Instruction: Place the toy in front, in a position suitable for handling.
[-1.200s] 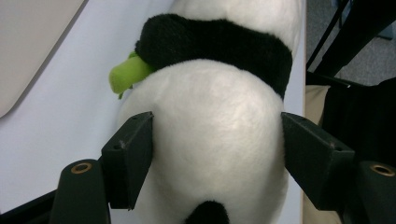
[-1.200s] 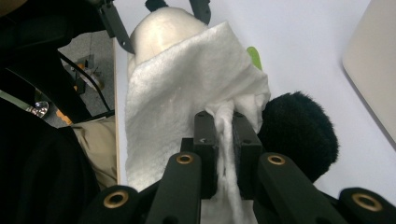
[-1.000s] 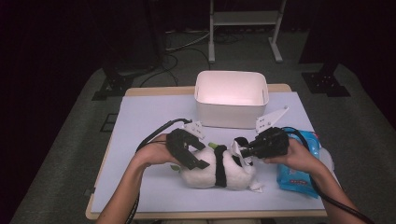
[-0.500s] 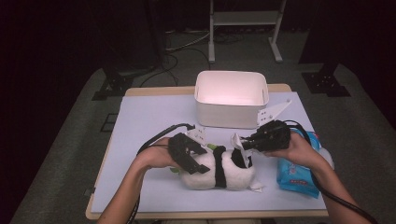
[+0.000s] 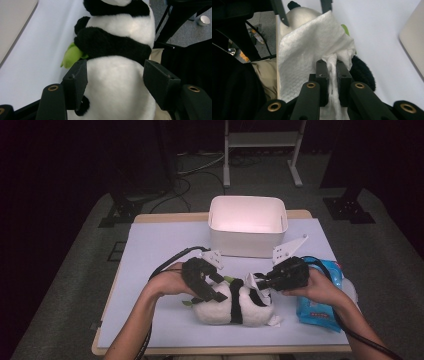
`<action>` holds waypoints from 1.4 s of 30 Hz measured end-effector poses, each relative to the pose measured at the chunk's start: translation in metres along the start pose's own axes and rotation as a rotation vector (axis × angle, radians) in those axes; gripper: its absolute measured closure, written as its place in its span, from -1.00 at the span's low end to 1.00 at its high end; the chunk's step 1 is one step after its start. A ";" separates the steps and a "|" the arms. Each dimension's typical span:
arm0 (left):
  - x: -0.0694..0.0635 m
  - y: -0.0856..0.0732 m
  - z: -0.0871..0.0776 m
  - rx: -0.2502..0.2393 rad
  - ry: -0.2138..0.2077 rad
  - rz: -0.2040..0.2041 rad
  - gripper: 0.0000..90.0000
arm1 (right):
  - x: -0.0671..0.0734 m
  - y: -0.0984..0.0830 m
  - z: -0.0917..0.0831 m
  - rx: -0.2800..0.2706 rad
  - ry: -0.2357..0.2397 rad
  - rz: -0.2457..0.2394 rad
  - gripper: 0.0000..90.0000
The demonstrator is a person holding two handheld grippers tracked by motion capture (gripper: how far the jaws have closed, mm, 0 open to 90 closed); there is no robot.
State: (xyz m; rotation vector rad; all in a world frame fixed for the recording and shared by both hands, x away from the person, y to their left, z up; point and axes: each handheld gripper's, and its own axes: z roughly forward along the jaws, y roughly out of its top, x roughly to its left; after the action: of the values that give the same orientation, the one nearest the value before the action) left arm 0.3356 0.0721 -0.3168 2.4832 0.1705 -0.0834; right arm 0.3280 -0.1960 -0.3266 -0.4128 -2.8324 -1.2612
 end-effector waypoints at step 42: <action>0.032 0.016 0.021 0.036 0.061 -0.027 0.73 | 0.017 -0.007 -0.004 -0.033 0.021 -0.043 0.84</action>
State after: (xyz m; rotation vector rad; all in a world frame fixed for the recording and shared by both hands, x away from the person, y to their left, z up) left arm 0.3694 0.0501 -0.3269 2.5211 0.2297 -0.0222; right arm 0.3096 -0.1998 -0.3268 -0.3394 -2.8215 -1.3132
